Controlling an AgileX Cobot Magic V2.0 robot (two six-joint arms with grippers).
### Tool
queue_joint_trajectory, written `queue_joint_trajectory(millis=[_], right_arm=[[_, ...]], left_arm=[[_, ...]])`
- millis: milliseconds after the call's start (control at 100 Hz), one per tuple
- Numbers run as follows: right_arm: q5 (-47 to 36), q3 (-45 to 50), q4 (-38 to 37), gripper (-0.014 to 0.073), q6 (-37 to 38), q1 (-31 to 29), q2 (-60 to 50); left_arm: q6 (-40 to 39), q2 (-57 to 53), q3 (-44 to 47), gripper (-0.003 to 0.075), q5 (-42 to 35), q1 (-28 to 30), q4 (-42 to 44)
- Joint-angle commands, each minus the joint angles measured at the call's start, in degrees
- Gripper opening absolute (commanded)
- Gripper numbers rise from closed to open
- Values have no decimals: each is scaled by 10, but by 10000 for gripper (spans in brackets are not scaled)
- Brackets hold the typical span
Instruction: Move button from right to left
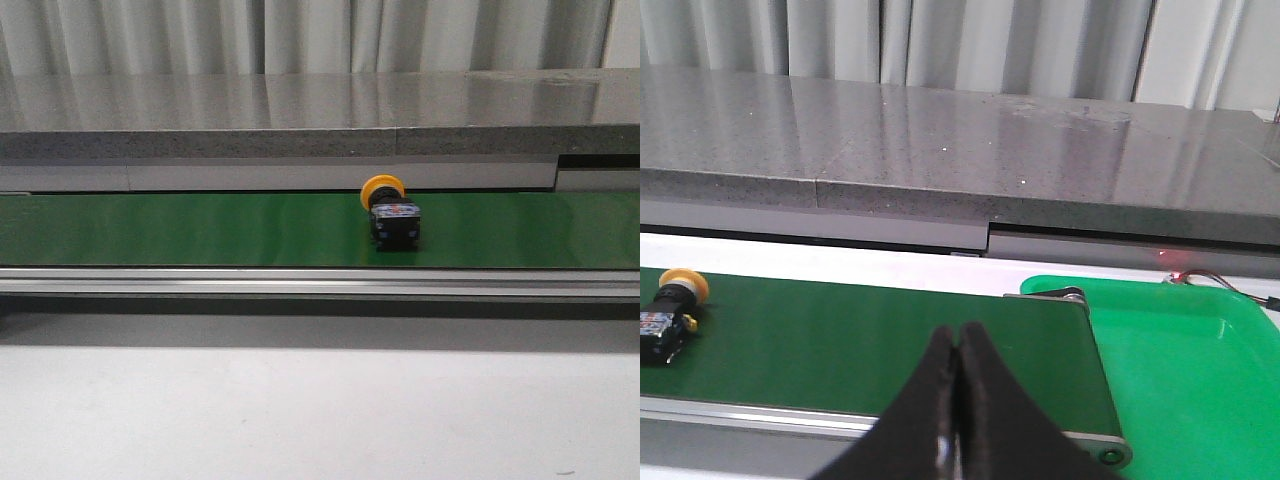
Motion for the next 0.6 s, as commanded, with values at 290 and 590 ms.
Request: queue_joint_trajectory(millis=[290,590], right_arm=[[-48,-13,2,-67,0,1,-7],[-48,-13,2,-67,0,1,-7]], left_arm=[[-5,192,-188,-20,17,-5,4],[-5,390,-314,84,63,-5,-5]])
